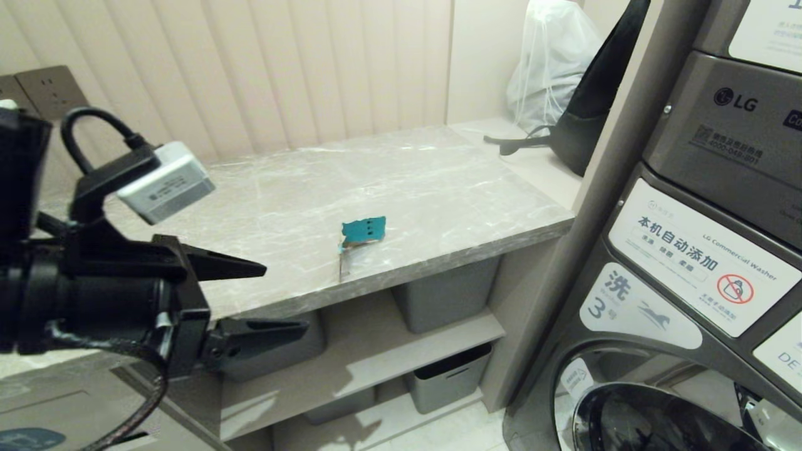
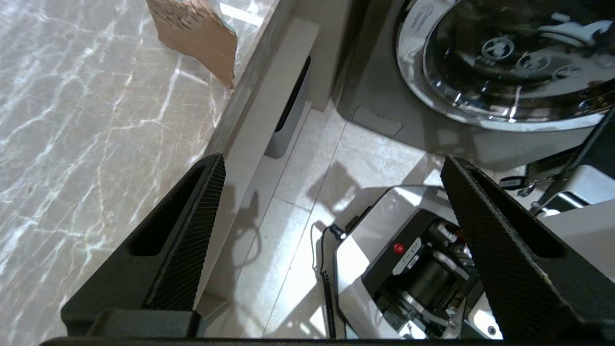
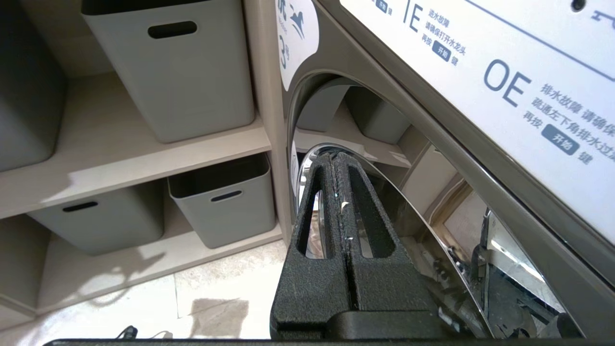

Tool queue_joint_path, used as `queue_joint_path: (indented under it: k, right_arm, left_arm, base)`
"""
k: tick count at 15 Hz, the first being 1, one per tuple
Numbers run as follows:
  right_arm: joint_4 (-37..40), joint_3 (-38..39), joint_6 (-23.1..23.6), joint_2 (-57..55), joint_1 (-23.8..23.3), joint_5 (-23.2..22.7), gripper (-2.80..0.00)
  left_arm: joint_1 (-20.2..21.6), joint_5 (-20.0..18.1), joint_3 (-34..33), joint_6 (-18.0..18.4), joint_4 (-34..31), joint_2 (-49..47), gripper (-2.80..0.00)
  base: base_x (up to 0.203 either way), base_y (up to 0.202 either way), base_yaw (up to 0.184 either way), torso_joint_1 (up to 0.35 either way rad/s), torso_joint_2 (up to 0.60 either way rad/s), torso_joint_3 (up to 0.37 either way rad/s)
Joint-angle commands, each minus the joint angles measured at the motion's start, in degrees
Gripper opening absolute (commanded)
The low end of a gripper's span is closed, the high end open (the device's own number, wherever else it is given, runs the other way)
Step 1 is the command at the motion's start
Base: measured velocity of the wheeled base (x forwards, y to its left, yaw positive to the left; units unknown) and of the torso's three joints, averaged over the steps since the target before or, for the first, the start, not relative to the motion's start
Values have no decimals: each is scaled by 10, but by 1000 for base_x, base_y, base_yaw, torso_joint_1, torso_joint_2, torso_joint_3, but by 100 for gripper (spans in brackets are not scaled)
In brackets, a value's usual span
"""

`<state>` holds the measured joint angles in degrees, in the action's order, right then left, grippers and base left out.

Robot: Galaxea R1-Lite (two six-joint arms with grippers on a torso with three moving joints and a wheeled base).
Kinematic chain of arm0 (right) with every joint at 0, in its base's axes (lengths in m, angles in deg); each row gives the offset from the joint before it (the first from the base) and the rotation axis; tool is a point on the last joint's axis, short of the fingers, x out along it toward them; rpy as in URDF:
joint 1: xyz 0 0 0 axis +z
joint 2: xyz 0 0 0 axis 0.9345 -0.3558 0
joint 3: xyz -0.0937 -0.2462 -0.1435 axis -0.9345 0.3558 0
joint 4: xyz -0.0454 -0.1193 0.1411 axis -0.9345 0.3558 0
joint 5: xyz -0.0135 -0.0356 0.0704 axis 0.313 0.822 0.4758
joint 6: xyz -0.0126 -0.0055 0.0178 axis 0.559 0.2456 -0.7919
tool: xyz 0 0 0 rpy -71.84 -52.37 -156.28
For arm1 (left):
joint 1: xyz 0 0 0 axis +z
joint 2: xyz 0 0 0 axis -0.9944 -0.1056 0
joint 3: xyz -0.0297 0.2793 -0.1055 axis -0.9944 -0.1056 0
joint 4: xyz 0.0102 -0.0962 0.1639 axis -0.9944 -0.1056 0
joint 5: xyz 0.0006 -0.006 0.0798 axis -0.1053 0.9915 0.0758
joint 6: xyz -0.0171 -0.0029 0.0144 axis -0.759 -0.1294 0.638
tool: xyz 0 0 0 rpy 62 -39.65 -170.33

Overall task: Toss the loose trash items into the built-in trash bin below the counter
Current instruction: Pick up the garbage

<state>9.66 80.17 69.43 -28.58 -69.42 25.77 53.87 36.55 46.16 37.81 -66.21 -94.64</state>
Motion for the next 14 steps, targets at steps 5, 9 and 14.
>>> queue_joint_path:
  k: [5,9,14]
  right_arm:
    - [0,0,0,0,0,0,-280]
    - [0,0,0,0,0,-1,-280]
    - [0,0,0,0,0,-1,-280]
  left_arm:
    - [-9,57,70,1,41,-143,0]
    - [-7,94,135,1,45,-211,0]
    - [-5,136,171,-1,47,-261,0]
  base:
    - [0,0,0,0,0,0]
    - [0,0,0,0,0,0]
    - [0,0,0,0,0,0]
